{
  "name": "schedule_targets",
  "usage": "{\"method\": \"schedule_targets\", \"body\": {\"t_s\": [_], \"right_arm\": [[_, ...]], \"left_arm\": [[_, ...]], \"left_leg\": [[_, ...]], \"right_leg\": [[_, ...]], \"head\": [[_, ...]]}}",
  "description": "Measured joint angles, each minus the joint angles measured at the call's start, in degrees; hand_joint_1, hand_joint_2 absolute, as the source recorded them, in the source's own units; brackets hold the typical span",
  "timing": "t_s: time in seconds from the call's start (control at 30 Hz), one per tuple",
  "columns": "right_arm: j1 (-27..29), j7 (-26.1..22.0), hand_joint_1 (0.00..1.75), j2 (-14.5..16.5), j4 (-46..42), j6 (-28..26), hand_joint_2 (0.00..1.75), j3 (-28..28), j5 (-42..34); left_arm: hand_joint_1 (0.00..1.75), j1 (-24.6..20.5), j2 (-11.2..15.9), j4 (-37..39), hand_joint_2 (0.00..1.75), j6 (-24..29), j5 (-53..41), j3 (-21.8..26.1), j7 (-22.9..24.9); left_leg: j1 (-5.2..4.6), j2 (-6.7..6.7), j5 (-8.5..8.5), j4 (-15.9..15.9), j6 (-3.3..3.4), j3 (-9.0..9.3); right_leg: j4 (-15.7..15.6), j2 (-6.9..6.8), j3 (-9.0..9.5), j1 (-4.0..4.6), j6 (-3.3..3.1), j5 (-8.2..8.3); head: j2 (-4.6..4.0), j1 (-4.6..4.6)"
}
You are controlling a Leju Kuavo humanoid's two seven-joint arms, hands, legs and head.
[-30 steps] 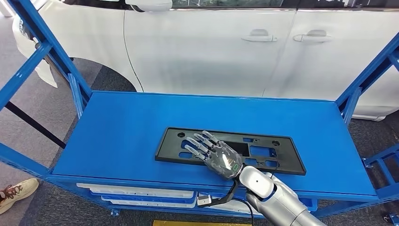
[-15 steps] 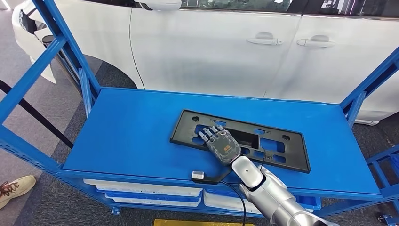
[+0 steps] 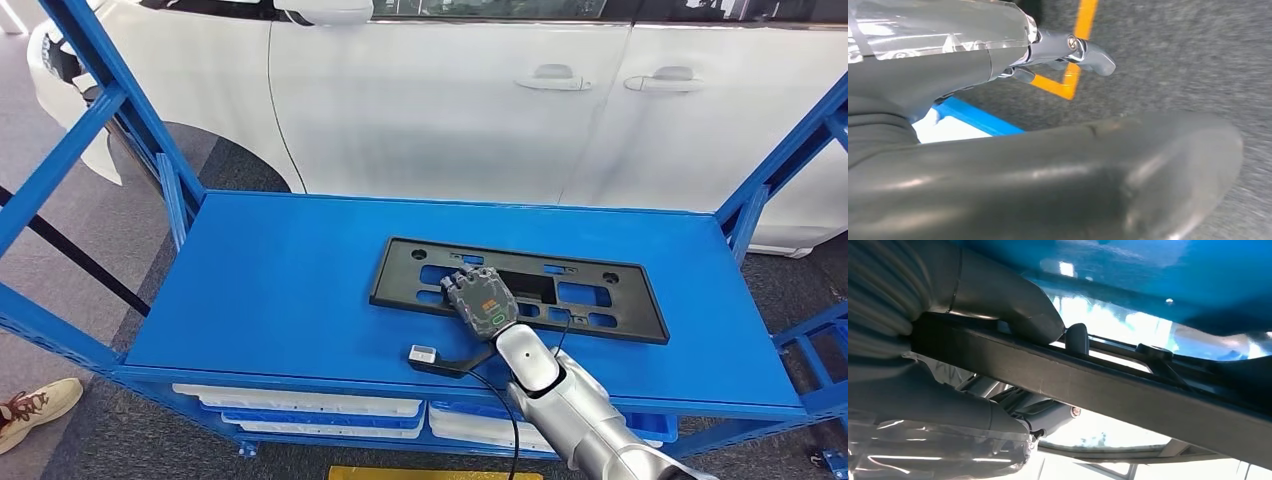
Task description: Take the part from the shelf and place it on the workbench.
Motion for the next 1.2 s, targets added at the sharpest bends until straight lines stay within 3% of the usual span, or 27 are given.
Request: {"method": "schedule_targets", "body": {"t_s": [0.07,0.1,0.17,0.3,0.37,0.43,0.47,0.5,0.53,0.6,0.67,0.73,0.8,0.83,0.93,1.0,1.03,1.13,1.2], "right_arm": [[0.14,-0.14,1.75,0.09,0.25,-0.45,1.75,-0.52,-0.17],[0.20,-0.29,1.75,0.10,0.28,-0.68,1.75,-0.83,-0.35],[0.36,-0.74,1.75,0.11,0.07,-1.13,1.75,-1.58,-0.83],[0.85,-2.22,1.75,0.25,-1.09,-1.63,1.75,-2.39,-1.80],[0.86,-3.34,1.75,0.80,-1.80,-1.98,1.75,-2.47,-2.55],[0.73,-4.08,1.75,1.61,-2.19,-2.24,1.75,-2.43,-3.18],[0.70,-4.44,1.75,1.99,-2.26,-2.50,1.75,-2.36,-3.58],[0.63,-5.11,1.75,2.32,-2.27,-3.24,1.75,-2.26,-4.32],[0.43,-6.06,1.75,2.63,-2.27,-4.42,1.75,-2.15,-5.50],[-0.63,-9.36,1.75,3.55,-2.68,-7.39,1.75,-2.00,-10.18],[-2.08,-14.79,1.75,4.69,-4.46,-8.70,1.75,-1.99,-18.67],[-2.77,-22.47,1.75,5.49,-8.33,-7.19,1.75,-2.17,-31.01],[-2.25,-30.43,1.75,5.52,-14.33,-3.65,1.75,-3.03,-45.25],[-1.43,-33.95,1.75,5.19,-18.16,-1.17,1.75,-3.88,-52.46],[3.85,-41.92,1.75,2.98,-30.89,7.76,1.75,-7.37,-69.71],[8.01,-43.98,1.75,0.75,-38.80,12.41,1.75,-9.26,-76.07],[9.52,-44.19,1.75,-0.37,-42.31,13.91,1.75,-9.81,-78.34],[12.73,-44.23,1.75,-2.97,-51.35,16.91,1.75,-10.73,-82.44],[14.09,-44.23,1.75,-4.20,-56.63,19.67,1.75,-11.20,-84.07]], "left_arm": [[0.00,0.03,0.25,0.00,1.75,-0.41,0.01,0.01,-1.55],[0.00,-0.01,0.32,0.00,1.75,-0.52,0.01,0.01,-2.30],[0.00,-0.12,0.39,0.00,1.75,-0.63,-0.01,0.01,-3.69],[0.00,-0.18,0.64,0.00,1.75,-0.41,0.01,0.02,-4.81],[0.00,-0.26,0.99,0.00,1.75,-0.17,0.01,0.10,-4.99],[0.00,-0.33,1.33,0.00,1.75,-0.06,0.01,0.32,-5.05],[0.00,-0.35,1.46,0.00,1.75,0.00,0.01,0.42,-5.06],[0.00,-0.36,1.60,0.00,1.75,0.09,0.01,0.50,-4.99],[0.00,-0.39,1.70,0.00,1.75,0.19,0.01,0.56,-4.87],[0.00,-0.55,1.81,0.01,1.75,0.35,0.01,0.79,-4.65],[0.00,-1.03,1.80,0.02,1.75,0.39,0.01,1.10,-4.97],[0.00,-1.58,1.83,0.02,1.75,0.37,-0.01,1.26,-5.82],[0.00,-1.81,1.98,0.03,1.75,0.05,-0.02,1.29,-6.88],[0.00,-1.86,2.04,0.03,1.75,-0.24,0.00,1.27,-7.45],[0.00,-2.17,2.08,0.04,1.75,-0.90,0.02,1.01,-8.80],[0.00,-2.34,2.06,0.04,1.75,-0.95,0.01,0.66,-9.16],[0.00,-2.41,2.03,0.04,1.75,-0.94,0.01,0.50,-9.20],[0.00,-2.99,1.82,0.04,1.75,-1.00,0.01,0.15,-9.09],[0.00,-3.29,1.62,0.04,1.75,-1.08,-0.03,-0.12,-8.98]], "left_leg": [[0.45,0.07,3.67,-5.70,-0.50,2.82],[0.60,0.10,5.18,-9.70,-0.63,4.80],[0.66,0.00,6.30,-14.47,0.00,7.16],[0.40,-0.10,6.26,-14.88,1.96,6.99],[0.44,-0.02,6.48,-15.03,2.46,6.84],[0.25,0.03,6.50,-15.02,2.64,6.66],[0.15,0.02,6.48,-15.01,2.68,6.64],[0.04,-0.04,6.46,-15.01,2.71,6.67],[-0.06,-0.14,6.44,-15.00,2.72,6.78],[-0.22,-0.25,6.38,-15.01,2.65,6.99],[-0.30,-0.14,6.37,-14.98,2.27,6.90],[-0.18,0.00,6.43,-15.17,1.64,6.96],[0.00,0.06,5.94,-14.76,1.09,7.15],[0.01,0.06,4.91,-13.36,0.87,6.74],[0.15,0.03,-0.30,-3.75,0.30,2.70],[0.37,0.05,-1.21,0.09,-0.07,1.05],[0.51,0.06,-0.08,-1.02,-0.19,1.65],[0.70,0.20,4.58,-11.52,-0.10,6.73],[0.48,0.22,4.95,-14.60,0.51,7.97]], "right_leg": [[0.62,0.16,-0.01,-0.28,0.49,-0.41],[1.16,0.29,-0.12,-0.27,0.88,-0.76],[2.07,0.52,-0.49,-0.14,1.63,-1.26],[3.02,0.62,-1.12,-0.36,2.69,-1.94],[7.61,0.52,-3.26,-0.49,3.01,-4.86],[15.08,0.49,-6.85,-0.47,3.10,-8.23],[17.58,0.49,-8.09,-0.45,3.05,-8.77],[18.09,0.49,-8.40,-0.41,2.88,-8.18],[16.30,0.50,-7.66,-0.33,2.57,-6.54],[9.06,0.63,-4.48,0.08,1.45,-2.52],[3.78,0.74,-2.34,0.63,0.49,-0.72],[2.47,0.74,-1.94,0.99,0.17,-0.74],[1.43,0.70,-1.18,0.62,0.00,-0.40],[0.85,0.64,-0.73,0.40,-0.14,-0.16],[0.33,0.28,-0.22,0.24,-0.44,0.05],[0.53,0.13,-0.36,0.19,-0.35,-0.06],[0.74,0.22,-0.48,0.11,-0.24,-0.14],[1.93,0.62,-0.99,0.00,0.59,-0.72],[2.59,0.74,-1.55,0.12,1.31,-0.93]], "head": [[0.00,0.00],[0.00,0.00],[0.00,0.01],[0.00,0.02],[0.00,0.02],[0.00,0.02],[0.00,0.02],[0.00,0.02],[0.00,0.02],[0.00,0.02],[0.00,0.01],[0.00,0.01],[0.00,0.02],[0.00,0.02],[0.00,0.00],[0.00,0.00],[0.00,0.00],[0.00,0.01],[0.00,0.02]]}}
